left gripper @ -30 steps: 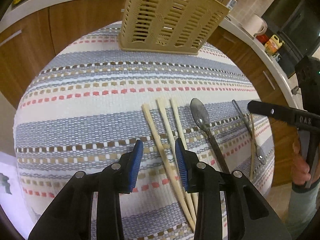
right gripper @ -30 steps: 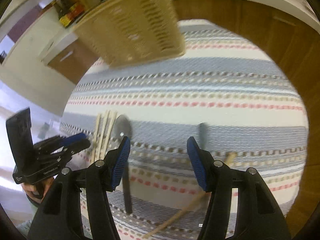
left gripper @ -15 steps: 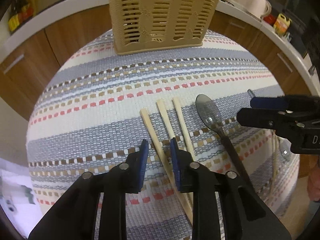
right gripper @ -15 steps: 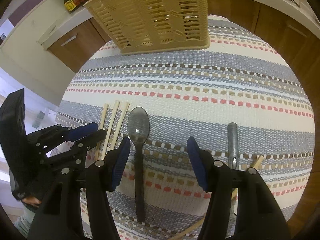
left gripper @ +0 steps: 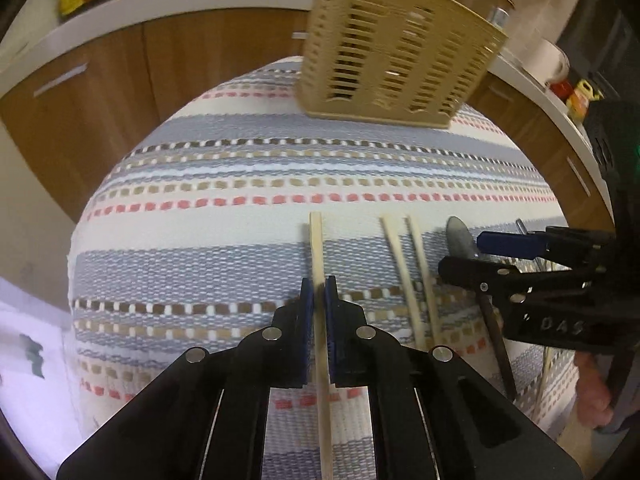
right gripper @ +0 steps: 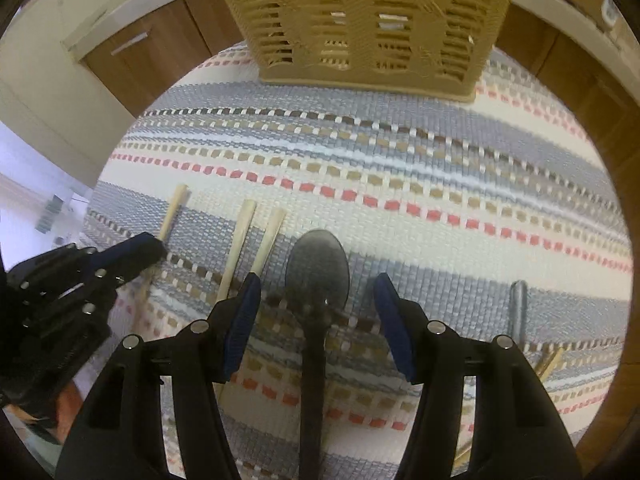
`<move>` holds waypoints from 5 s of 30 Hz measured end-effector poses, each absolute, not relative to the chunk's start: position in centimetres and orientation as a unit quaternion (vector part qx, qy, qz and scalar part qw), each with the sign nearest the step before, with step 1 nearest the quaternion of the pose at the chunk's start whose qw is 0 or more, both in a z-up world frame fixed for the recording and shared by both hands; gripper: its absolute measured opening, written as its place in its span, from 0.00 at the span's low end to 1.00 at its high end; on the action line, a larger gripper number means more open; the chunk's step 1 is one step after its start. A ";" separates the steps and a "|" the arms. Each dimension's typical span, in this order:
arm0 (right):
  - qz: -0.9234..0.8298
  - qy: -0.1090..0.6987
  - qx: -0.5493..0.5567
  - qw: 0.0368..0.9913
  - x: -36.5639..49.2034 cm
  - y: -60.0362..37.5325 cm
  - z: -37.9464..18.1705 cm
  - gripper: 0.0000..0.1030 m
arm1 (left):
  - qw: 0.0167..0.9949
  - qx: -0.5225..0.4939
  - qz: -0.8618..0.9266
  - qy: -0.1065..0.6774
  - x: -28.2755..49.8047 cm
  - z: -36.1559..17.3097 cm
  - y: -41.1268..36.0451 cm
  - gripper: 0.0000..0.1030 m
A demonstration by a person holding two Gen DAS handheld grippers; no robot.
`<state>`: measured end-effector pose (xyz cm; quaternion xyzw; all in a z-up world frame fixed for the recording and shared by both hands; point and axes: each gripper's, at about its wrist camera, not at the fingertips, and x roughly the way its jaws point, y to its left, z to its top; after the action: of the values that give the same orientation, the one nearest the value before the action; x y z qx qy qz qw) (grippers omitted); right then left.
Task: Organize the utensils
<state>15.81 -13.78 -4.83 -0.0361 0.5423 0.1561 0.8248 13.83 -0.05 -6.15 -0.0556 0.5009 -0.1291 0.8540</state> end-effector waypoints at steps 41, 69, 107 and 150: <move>0.240 0.463 -0.020 0.853 13.6 -17.8 -1.4 0.28 | 0.839 -0.121 -0.202 0.490 14.9 -4.4 2.4 0.03; 0.214 0.127 0.100 0.963 16.1 -26.7 17.3 0.28 | 0.964 -0.138 -0.203 0.100 16.8 14.8 0.4 0.03; 0.142 0.140 0.052 0.979 20.8 -25.6 12.0 0.65 | 0.972 -0.141 -0.154 0.104 22.4 11.7 1.7 0.40; 0.034 0.482 0.209 0.850 9.8 -34.4 -5.7 0.28 | 0.803 -0.122 -0.245 0.530 14.0 -6.3 -0.2 0.24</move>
<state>9.81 -34.42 -5.66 0.2090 0.4817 0.0343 0.8504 14.00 -0.24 -6.27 -0.1218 0.5295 -0.2451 0.8029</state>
